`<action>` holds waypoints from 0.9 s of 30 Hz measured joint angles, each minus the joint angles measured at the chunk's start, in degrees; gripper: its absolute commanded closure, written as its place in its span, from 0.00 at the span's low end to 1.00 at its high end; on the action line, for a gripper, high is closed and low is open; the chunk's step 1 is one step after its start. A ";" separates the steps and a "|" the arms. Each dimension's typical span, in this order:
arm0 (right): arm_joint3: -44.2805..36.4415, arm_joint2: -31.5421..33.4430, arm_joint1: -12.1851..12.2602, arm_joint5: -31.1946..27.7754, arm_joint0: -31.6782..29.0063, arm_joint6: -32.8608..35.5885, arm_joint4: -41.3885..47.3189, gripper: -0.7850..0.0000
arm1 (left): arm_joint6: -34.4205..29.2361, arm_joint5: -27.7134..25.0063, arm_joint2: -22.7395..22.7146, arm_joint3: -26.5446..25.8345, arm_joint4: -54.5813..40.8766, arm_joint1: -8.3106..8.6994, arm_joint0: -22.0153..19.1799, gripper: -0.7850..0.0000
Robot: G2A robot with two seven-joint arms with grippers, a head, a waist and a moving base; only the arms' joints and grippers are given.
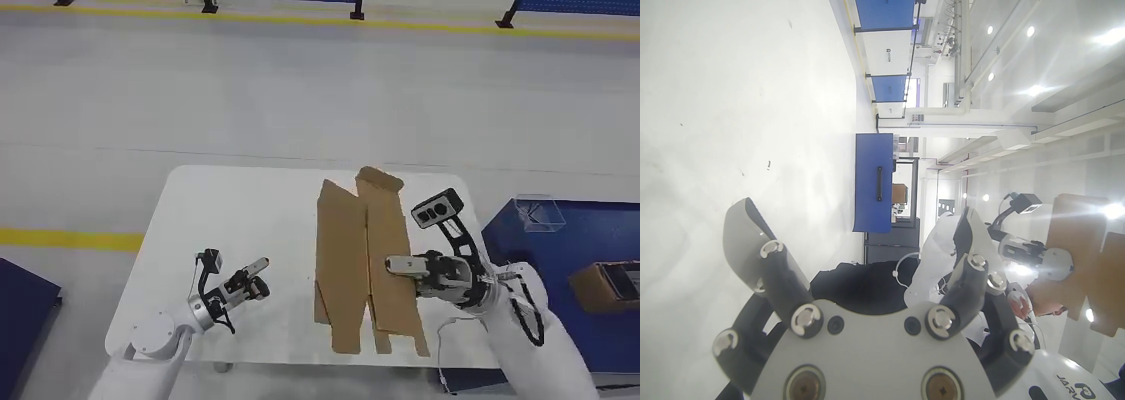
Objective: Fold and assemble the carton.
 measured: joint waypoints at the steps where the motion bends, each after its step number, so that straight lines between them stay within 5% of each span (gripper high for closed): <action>1: 0.77 0.22 0.05 -0.28 0.01 -0.18 -1.53 1.00 | -0.02 0.04 0.00 -0.04 -0.04 0.00 0.02 0.00; 12: 12.71 -1.86 0.39 1.42 1.42 -1.02 -18.20 1.00 | -10.12 13.60 -10.43 -7.90 -11.45 2.20 0.67 0.00; 19: 15.40 -6.57 -0.36 1.41 2.80 -1.15 -20.52 1.00 | -12.04 18.12 -7.31 -14.39 -9.45 2.49 3.71 0.02; 27: 17.73 -11.00 -1.11 1.60 4.31 -2.38 -24.68 1.00 | -11.97 17.33 -3.57 -17.22 -11.45 2.25 5.31 0.24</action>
